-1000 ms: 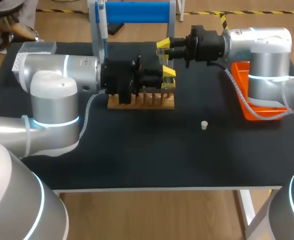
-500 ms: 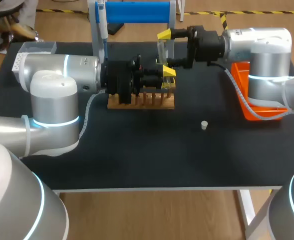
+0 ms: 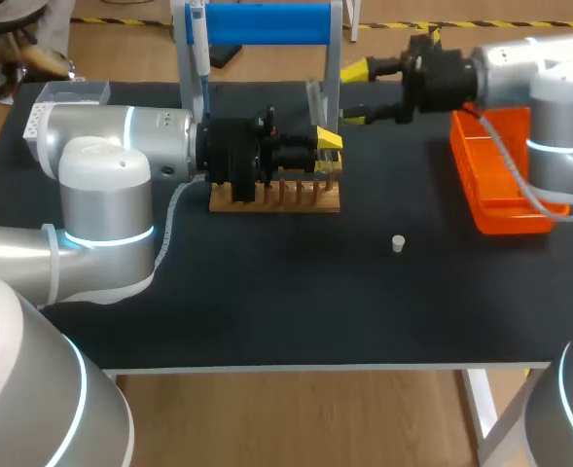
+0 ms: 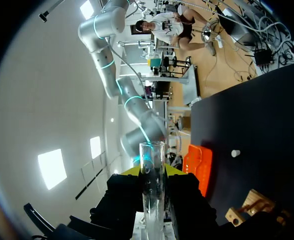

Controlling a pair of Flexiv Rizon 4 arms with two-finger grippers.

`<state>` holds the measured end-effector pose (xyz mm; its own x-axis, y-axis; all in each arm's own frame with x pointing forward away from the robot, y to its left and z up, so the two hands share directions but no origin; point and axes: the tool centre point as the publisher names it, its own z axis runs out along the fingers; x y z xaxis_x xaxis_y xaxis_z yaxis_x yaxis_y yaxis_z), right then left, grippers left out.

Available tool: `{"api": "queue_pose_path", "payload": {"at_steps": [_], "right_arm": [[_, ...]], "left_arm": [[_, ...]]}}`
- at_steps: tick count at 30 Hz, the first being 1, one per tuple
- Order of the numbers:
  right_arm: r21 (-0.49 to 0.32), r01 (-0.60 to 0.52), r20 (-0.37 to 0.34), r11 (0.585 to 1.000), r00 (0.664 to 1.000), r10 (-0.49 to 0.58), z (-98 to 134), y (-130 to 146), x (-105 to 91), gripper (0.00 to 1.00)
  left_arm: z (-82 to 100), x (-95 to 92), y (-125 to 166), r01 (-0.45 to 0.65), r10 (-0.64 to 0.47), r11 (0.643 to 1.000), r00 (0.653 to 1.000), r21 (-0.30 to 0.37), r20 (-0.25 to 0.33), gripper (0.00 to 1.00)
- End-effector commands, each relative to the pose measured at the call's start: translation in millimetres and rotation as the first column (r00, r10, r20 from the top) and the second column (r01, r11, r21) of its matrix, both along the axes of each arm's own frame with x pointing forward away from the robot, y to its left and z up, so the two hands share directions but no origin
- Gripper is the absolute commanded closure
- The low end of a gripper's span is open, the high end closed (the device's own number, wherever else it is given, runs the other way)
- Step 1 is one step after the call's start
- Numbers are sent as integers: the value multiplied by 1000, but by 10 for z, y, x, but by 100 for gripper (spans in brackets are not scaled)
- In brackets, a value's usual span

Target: Invert the test tube, pick up the pipette, mount the tip to pipette, aspirate from beaker and dispense into the tube, eject the tip, return the pipette, and cap with the stopper.

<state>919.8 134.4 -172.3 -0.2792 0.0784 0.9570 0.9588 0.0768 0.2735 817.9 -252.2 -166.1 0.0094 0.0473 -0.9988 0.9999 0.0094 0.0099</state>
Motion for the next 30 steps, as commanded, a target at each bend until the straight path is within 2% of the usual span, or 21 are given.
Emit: {"api": "queue_pose_path", "payload": {"at_steps": [1,9,11,17,23,28,30], "right_arm": [[-42,36,86,998,996,-32,38,-308,-124,0],[-126,71,270,989,962,-35,-126,-526,-226,0],[-158,73,310,985,950,-21,-205,-551,-200,0],[-281,100,448,955,893,39,-411,-587,-217,0],[-362,105,528,926,842,111,-630,-565,-221,0],[-397,118,585,910,797,152,-774,-525,-187,0],[-393,124,595,911,790,149,-815,-510,-180,0]], "left_arm": [[-2,6,-10,0,0,1000,1000,0,2,100],[-2,6,-10,0,0,1000,1000,0,2,100],[-2,6,-10,0,0,1000,1000,0,2,100],[-2,6,-10,0,0,1000,1000,0,2,100],[-2,6,-10,0,0,1000,1000,0,2,100],[-2,6,-10,0,0,1000,1000,0,2,100],[-2,6,-10,0,0,1000,1000,0,2,100]]}}
